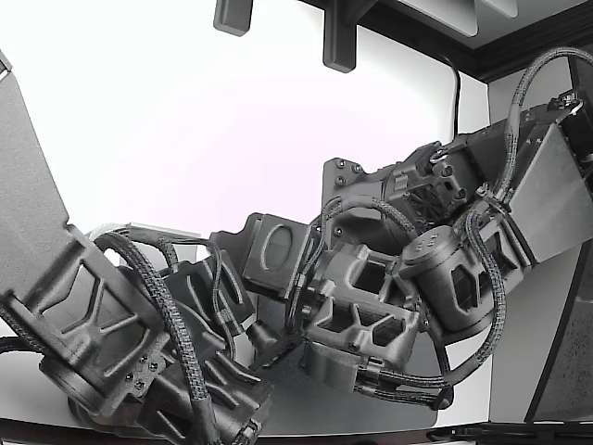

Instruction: Peel off protective film from adhesive tape.

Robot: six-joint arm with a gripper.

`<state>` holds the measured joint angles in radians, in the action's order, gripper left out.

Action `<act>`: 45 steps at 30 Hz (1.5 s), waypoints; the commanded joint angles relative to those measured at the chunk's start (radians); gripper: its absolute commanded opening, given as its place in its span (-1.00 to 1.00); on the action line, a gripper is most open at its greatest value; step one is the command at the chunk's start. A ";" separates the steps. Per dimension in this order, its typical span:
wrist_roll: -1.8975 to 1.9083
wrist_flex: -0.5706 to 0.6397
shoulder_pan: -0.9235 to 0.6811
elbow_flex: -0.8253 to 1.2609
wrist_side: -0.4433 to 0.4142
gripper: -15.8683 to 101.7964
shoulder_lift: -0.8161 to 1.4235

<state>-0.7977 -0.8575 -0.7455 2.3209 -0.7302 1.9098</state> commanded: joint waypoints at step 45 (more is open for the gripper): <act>-0.021 0.061 0.003 0.017 -0.029 -0.92 0.031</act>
<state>-0.8222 -0.7992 -0.7578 2.3531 -0.7578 1.9221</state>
